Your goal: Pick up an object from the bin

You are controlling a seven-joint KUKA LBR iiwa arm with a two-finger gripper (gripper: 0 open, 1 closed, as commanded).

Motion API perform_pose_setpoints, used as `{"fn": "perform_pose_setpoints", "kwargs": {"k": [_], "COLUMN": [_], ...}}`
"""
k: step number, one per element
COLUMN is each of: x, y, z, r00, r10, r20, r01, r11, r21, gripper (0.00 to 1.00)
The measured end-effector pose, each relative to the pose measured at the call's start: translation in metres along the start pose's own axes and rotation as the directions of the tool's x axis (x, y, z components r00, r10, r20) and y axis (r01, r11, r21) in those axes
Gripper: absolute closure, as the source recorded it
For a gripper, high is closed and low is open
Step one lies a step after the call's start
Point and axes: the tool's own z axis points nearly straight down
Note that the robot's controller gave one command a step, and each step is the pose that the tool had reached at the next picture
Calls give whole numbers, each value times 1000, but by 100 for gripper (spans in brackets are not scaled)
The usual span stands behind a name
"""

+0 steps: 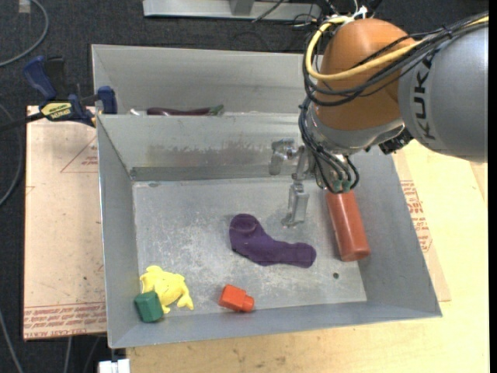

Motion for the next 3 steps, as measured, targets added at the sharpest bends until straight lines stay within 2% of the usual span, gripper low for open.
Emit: {"fn": "perform_pose_setpoints", "kwargs": {"k": [1,2,3], "x": [8,35,13], "y": [15,10,8], "z": [45,106,141], "r00": [999,998,999], "r10": [-48,-56,54], "r20": [5,2,1], "r01": [48,56,-54], "r11": [999,998,999], "r21": [0,-1,-1], "gripper": [0,0,0]}}
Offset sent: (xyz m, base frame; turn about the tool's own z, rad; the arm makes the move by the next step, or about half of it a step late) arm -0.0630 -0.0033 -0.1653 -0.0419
